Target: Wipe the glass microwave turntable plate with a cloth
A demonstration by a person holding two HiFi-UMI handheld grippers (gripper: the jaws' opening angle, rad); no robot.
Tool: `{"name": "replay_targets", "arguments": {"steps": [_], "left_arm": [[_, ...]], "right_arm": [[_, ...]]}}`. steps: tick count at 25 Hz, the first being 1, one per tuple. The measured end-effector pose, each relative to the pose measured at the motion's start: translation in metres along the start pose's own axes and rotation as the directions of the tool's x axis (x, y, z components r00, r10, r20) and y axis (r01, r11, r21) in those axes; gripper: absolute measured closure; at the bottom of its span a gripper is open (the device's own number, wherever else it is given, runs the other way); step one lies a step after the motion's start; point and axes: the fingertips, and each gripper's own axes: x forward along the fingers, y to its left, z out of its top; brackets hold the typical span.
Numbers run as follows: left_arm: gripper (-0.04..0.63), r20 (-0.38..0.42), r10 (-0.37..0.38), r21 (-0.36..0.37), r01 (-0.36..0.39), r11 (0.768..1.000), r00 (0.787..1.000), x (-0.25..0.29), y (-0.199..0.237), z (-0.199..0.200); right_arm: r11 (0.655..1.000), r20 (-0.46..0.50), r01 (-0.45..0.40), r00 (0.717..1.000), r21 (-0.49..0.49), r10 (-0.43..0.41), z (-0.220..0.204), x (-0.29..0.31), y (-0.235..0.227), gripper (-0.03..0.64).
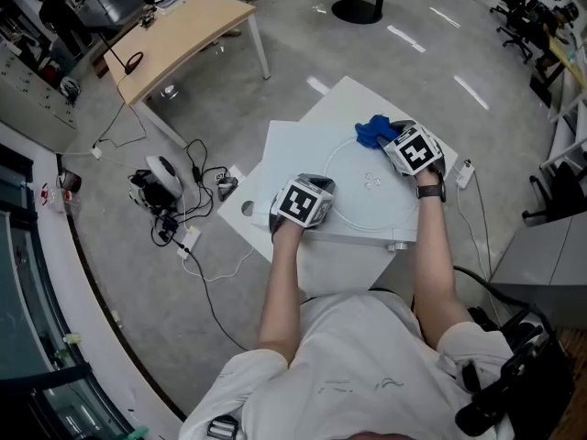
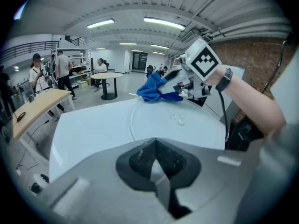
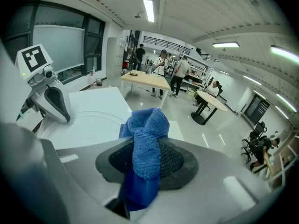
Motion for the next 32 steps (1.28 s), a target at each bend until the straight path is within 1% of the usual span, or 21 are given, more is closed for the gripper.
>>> {"name": "replay_targets", "arguments": {"steps": [2, 4, 8, 10, 14, 17, 24, 26, 32], "left_arm": [[0.595, 0.011, -0.001, 0.009, 0.001, 1.000, 1.000, -0.001, 0.000, 0.002], [0.595, 0.018, 0.002, 0.016, -0.003, 1.000, 1.000, 0.000, 0.000, 0.003], [0.595, 0.006, 0.020, 0.005, -0.020, 1.000, 1.000, -0.001, 0.004, 0.000], [0.595, 0.010, 0.013, 0.008, -0.013, 1.000, 1.000, 0.000, 0.003, 0.000], [0.595, 0.005, 0.025, 0.010, -0.025, 1.000, 1.000, -0.004, 0.002, 0.004], [0.595, 0.001, 0.042, 0.006, -0.042, 0.999, 0.999, -0.008, 0.004, 0.005], [0.595, 0.000, 0.040, -0.004, -0.040, 0.999, 0.999, -0.006, 0.008, 0.002], [0.595, -0.006, 0.047, -0.014, -0.047, 0.999, 0.999, -0.007, 0.010, 0.001], [0.595, -0.005, 0.039, -0.021, -0.040, 0.999, 0.999, -0.008, 0.008, 0.003]], "right_arm": [[1.000, -0.018, 0.025, 1.000, 0.005, -0.025, -0.017, -0.008, -0.012, 0.491], [1.000, -0.029, 0.028, 0.999, 0.014, -0.027, -0.033, -0.017, -0.019, 0.491], [0.999, -0.028, -0.008, 1.000, 0.054, 0.010, -0.061, -0.040, -0.013, 0.491], [0.997, -0.030, -0.019, 0.999, 0.068, 0.021, -0.074, -0.051, -0.008, 0.491], [0.997, -0.041, -0.049, 0.998, 0.066, 0.052, -0.092, -0.074, 0.005, 0.491], [0.994, -0.048, -0.089, 0.995, 0.057, 0.092, -0.101, -0.088, 0.024, 0.491], [0.982, -0.056, -0.187, 0.981, 0.010, 0.187, -0.111, -0.108, 0.074, 0.491], [0.977, -0.050, -0.211, 0.976, -0.006, 0.211, -0.111, -0.111, 0.086, 0.491], [0.960, -0.022, -0.271, 0.962, -0.062, 0.270, -0.103, -0.115, 0.122, 0.491]]}}
